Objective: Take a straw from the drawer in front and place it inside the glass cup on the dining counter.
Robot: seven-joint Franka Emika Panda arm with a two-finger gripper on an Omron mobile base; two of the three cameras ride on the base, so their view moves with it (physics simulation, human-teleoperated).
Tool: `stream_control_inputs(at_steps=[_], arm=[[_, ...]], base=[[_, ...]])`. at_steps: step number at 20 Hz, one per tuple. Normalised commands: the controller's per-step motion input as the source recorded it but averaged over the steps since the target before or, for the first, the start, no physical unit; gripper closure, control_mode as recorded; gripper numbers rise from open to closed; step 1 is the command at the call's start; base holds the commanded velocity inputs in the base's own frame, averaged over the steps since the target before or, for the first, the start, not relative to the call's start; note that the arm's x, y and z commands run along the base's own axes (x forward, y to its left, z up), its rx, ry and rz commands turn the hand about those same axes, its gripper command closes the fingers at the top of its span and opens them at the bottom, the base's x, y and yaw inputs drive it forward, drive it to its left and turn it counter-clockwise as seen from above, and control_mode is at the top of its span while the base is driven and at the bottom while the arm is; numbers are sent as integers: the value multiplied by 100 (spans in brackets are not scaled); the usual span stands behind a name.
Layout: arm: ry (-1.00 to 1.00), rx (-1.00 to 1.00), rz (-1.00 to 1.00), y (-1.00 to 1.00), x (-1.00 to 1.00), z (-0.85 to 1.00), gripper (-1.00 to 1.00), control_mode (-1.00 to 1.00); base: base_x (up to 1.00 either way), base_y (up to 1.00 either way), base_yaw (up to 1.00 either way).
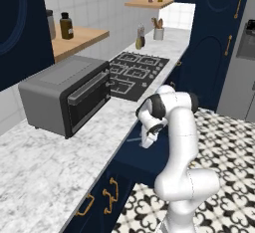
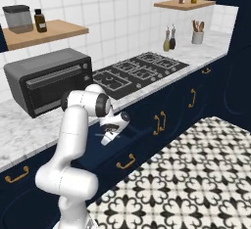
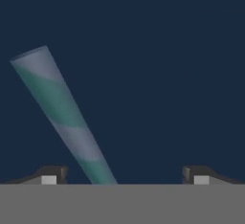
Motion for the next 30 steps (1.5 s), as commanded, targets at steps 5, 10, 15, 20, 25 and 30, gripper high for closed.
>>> stream_control_inputs(at_steps=[5,10,15,20,25,30], arm=[[-1,0,-3,-92,-77,-100,100,-100],[-5,6,-7,-100,-89,-97,100,-100],[-7,-2,-7,-86,-67,-64,100,-100],[-28,-15,-11,-57,-65,20,100,-100],[-44,-9,-9,-10,-49,97,100,-100],[-24,-7,-2,0,-48,100,100,-100]], base=[[0,0,0],[0,0,0],[0,0,0],[0,0,0],[0,0,0],[0,0,0]])
